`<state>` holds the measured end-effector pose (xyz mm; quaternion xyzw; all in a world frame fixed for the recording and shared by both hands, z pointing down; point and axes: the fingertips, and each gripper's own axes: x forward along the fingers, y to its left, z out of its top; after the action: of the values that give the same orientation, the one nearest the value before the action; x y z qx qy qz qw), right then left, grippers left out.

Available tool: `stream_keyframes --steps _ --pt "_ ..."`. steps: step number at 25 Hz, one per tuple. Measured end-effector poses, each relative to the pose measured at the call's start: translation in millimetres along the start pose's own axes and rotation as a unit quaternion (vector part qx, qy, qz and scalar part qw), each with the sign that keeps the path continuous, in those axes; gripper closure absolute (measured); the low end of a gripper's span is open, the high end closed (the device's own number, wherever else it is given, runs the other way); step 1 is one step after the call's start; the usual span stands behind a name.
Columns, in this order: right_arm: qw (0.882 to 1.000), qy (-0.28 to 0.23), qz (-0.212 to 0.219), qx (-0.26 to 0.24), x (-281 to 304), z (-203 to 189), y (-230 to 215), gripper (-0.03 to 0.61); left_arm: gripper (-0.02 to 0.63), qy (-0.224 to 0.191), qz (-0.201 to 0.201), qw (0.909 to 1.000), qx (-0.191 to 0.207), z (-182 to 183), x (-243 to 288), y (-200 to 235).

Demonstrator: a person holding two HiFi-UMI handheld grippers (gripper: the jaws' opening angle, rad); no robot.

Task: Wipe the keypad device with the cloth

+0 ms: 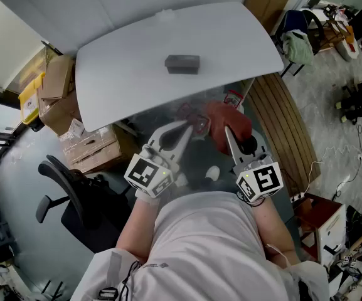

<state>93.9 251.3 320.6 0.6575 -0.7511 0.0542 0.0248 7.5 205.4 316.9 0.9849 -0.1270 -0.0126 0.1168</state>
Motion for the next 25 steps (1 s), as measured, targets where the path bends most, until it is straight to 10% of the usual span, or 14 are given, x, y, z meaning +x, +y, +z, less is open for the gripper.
stream_keyframes --steps 25 --pt "0.998 -0.013 -0.014 0.063 -12 -9 -131 0.525 0.604 0.031 0.056 0.9979 0.011 -21 88 -16"
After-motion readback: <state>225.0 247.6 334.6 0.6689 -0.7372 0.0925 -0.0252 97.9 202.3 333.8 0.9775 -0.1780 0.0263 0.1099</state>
